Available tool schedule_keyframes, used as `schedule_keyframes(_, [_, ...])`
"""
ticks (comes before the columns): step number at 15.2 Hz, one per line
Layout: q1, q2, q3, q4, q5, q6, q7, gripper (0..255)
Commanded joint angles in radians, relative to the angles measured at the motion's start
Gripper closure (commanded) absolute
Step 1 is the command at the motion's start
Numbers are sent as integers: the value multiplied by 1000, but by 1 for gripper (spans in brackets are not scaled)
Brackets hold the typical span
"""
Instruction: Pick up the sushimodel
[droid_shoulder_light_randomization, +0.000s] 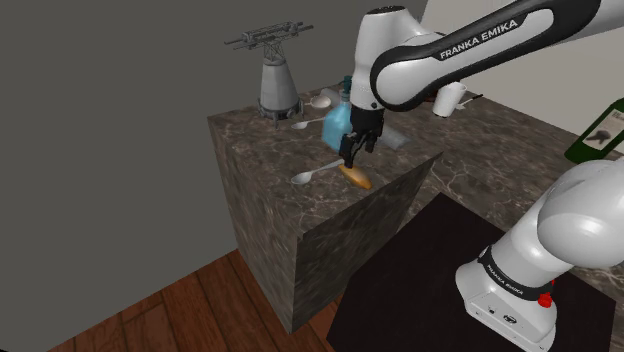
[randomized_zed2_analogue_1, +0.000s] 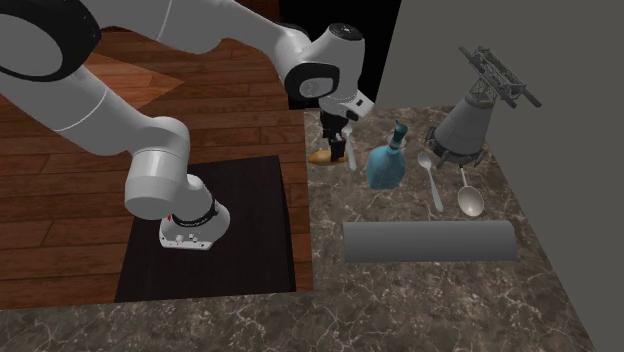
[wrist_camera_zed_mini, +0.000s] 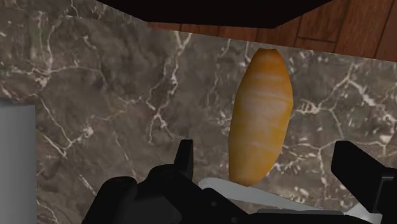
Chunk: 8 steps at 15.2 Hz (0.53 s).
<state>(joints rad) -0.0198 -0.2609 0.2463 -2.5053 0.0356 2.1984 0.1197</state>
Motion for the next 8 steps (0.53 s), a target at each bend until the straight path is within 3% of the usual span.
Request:
schedule_keyframes(1, [-2,44,10,-2,-10,49,19,0])
schedule_keyframes(8, [-6,111,17,-38,-29,149,36,0])
